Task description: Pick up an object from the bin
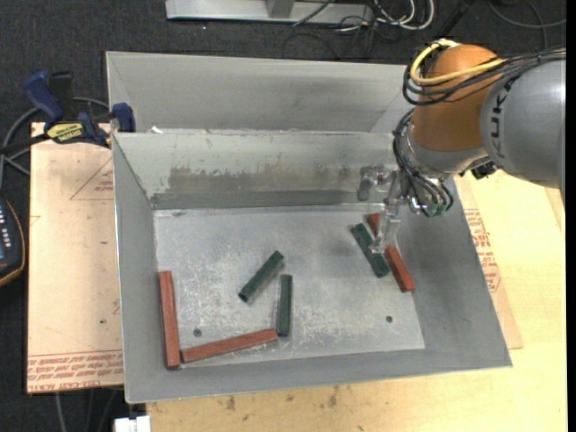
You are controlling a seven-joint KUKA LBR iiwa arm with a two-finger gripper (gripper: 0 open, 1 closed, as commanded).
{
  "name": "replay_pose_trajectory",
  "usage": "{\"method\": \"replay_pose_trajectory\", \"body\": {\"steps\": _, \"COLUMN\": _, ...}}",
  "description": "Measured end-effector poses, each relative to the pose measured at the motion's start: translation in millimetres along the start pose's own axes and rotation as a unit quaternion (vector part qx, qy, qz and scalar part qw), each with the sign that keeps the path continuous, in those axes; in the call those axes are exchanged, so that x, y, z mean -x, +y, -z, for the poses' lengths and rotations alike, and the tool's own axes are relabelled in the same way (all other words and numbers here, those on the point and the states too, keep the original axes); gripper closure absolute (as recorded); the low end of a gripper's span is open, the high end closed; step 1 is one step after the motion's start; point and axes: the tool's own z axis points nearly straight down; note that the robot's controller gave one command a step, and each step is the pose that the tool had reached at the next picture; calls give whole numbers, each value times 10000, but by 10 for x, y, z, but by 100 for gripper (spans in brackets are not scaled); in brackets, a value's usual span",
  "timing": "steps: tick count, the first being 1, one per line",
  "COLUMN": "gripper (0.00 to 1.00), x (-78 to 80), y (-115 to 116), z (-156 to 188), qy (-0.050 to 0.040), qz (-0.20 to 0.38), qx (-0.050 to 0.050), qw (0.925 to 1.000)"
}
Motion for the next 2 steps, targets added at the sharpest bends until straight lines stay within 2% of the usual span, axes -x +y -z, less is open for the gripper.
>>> {"method": "replay_pose_trajectory", "body": {"steps": 1, "gripper": 0, "x": -345, "y": -303, "z": -590, "qy": -15, "qz": -320, "qx": 6, "qw": 9995}}
{"method": "replay_pose_trajectory", "body": {"steps": 2, "gripper": 0, "x": -560, "y": -355, "z": -257, "qy": -40, "qz": -1138, "qx": 0, "qw": 9935}}
